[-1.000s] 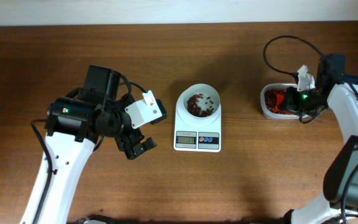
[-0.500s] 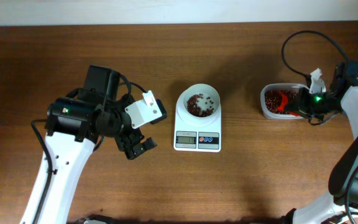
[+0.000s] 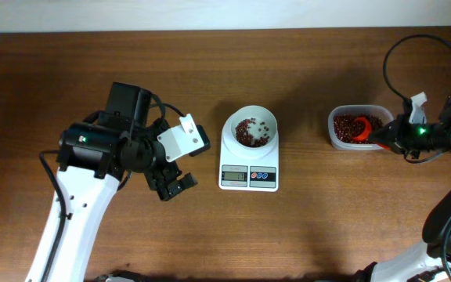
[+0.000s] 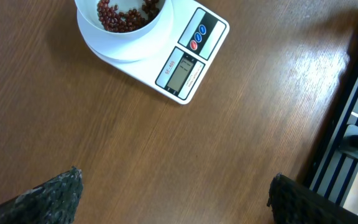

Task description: Scoop and weigh 50g on scale

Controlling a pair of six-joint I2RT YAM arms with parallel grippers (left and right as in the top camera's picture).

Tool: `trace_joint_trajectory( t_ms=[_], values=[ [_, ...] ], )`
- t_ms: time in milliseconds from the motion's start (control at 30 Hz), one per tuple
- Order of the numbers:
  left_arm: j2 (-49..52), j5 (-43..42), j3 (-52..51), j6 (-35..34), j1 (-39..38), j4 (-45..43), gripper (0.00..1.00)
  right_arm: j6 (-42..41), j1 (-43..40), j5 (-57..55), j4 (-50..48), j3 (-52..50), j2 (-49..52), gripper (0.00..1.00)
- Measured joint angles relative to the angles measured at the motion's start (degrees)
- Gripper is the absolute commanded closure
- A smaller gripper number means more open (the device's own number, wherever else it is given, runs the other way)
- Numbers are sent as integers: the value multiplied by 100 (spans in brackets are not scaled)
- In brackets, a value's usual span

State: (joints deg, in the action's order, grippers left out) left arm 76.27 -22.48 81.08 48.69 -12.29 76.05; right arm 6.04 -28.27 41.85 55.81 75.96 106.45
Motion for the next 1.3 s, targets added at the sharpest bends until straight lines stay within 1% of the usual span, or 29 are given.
trace_joint_trajectory(
  t_ms=[533, 1133, 1300],
  values=[
    [0, 0, 0, 0, 0, 2, 1, 245, -581, 835, 273, 0, 2, 96],
    [0, 0, 0, 0, 0, 0, 1, 487, -610, 1762, 570, 0, 2, 96],
    [0, 0, 0, 0, 0, 0, 1, 767, -610, 2203, 855, 0, 2, 96]
  ],
)
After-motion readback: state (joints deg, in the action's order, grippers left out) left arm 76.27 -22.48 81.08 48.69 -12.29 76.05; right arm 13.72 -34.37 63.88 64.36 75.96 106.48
